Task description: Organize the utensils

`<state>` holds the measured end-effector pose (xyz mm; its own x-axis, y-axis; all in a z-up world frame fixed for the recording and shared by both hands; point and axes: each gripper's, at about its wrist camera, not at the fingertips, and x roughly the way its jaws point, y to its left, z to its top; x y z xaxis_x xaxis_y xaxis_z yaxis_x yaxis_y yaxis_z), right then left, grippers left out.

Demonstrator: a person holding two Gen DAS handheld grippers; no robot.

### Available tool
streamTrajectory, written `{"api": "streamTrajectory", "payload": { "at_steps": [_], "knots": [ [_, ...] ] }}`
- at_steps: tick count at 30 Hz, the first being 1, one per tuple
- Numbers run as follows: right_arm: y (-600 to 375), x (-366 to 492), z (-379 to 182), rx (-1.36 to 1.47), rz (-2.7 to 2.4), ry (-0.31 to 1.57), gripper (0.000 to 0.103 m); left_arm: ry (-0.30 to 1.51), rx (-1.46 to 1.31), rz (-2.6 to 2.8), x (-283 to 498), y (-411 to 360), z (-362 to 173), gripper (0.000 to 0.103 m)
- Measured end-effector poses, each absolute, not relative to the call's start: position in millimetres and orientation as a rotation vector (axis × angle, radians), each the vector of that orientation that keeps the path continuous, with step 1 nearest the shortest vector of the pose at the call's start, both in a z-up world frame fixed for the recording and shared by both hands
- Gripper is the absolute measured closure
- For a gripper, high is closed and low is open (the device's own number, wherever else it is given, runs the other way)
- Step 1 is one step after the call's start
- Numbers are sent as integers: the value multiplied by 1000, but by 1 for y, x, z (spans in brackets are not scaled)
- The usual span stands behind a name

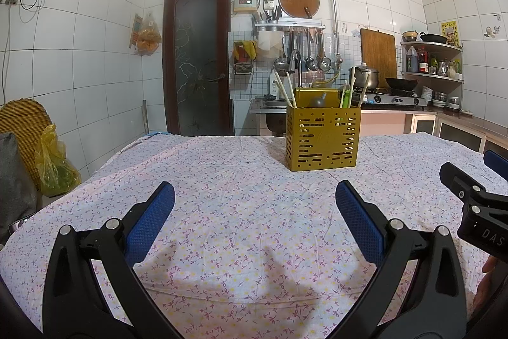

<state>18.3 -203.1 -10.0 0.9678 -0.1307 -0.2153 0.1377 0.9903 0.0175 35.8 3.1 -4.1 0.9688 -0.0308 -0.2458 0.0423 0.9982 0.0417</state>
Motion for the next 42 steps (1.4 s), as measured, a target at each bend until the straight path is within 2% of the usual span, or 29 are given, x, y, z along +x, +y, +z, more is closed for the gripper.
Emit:
{"api": "streamTrajectory", "payload": {
  "at_steps": [42],
  "knots": [
    [-202, 18, -10, 31, -136, 214, 5, 258, 41, -59, 37, 4, -5, 5]
  ]
}}
